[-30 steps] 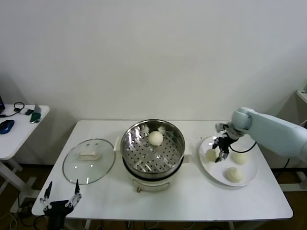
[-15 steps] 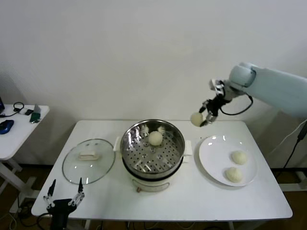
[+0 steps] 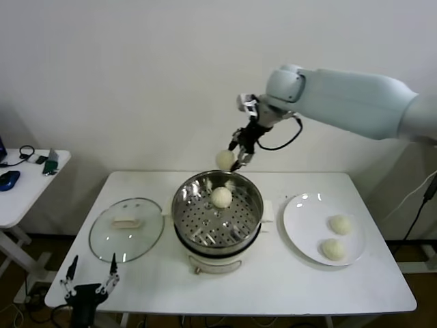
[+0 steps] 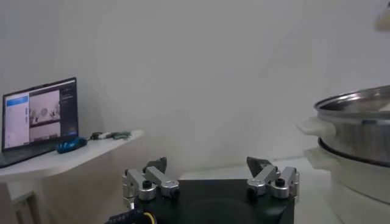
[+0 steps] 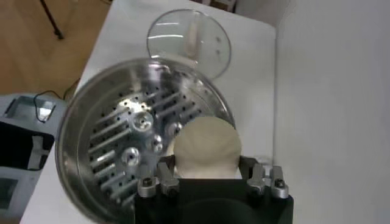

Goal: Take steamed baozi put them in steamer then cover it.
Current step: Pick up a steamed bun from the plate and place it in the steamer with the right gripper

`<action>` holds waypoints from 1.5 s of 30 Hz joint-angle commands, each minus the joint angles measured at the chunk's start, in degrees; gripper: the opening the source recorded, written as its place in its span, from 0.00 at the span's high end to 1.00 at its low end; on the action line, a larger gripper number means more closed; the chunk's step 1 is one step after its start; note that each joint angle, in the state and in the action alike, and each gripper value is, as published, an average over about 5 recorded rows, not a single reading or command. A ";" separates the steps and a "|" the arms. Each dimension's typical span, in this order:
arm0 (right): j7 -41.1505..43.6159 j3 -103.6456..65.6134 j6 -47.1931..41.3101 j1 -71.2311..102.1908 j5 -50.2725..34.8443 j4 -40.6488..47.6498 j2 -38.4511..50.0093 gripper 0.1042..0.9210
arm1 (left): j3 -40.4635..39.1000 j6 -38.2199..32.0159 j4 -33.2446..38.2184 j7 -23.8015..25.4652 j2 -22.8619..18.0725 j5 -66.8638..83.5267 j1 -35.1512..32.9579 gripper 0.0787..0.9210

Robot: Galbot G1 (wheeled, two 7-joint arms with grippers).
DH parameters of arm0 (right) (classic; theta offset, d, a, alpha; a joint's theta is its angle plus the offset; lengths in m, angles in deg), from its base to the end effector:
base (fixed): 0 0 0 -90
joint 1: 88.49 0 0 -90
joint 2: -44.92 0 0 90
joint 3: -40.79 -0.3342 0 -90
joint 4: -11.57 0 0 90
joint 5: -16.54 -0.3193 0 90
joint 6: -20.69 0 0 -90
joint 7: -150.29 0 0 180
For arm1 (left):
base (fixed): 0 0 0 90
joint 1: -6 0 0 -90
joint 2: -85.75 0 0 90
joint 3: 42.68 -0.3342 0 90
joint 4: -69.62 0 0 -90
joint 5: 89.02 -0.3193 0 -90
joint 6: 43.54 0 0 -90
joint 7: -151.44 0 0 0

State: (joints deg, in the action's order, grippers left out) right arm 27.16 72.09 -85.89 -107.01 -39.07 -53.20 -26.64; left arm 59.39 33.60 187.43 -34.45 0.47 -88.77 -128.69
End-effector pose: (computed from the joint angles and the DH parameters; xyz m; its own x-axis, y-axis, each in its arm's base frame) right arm 0.5447 0.0854 0.0242 -0.0877 -0.3978 0.9133 -0.9723 -0.1651 -0.1652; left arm 0.0699 0.0741 -0.3220 -0.9783 -0.2049 0.0296 -0.1948 0.9593 0.2043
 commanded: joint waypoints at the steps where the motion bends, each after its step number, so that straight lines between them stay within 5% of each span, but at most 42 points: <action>1: -3.15 1.19 -1.23 3.83 -2.35 -1.20 -8.82 0.30 | -0.10 0.97 0.37 -0.14 -0.19 -0.02 0.61 0.12; 31: -2.76 4.71 -0.90 11.28 4.80 3.38 -13.79 0.28 | 0.59 1.77 -1.37 -0.16 -0.57 1.03 2.91 0.12; 45: -1.79 2.24 -0.83 8.57 5.22 1.17 -10.45 0.12 | 0.59 1.98 -1.85 -0.26 -0.41 1.15 3.44 0.12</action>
State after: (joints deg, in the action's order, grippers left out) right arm 24.38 75.44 -86.81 -96.88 -34.26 -50.78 -38.61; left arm 60.02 35.40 185.59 -34.70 0.00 -87.71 -125.45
